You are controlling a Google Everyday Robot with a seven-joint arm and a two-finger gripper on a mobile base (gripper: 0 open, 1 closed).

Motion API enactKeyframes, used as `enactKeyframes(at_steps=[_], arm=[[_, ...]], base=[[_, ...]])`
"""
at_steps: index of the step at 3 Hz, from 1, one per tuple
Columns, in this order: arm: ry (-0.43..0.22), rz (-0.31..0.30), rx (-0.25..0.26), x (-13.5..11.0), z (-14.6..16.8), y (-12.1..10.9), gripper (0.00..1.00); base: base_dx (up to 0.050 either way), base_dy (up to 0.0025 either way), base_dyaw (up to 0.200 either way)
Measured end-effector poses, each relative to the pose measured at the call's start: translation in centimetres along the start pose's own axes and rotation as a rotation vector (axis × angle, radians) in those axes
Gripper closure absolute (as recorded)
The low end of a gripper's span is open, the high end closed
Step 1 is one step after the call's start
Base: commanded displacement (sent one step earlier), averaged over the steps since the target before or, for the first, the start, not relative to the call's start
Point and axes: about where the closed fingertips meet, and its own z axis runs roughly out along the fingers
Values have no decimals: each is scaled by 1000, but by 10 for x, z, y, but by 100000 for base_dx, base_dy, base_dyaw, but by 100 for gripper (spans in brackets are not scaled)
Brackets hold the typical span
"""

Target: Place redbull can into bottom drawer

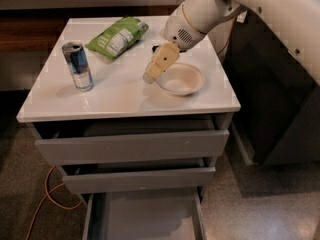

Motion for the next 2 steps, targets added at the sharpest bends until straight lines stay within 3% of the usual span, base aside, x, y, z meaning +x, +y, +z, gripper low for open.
enactKeyframes(at_steps=[2], arm=[[-88, 14, 28, -16, 20, -21, 0]], base=[[0, 0, 0]])
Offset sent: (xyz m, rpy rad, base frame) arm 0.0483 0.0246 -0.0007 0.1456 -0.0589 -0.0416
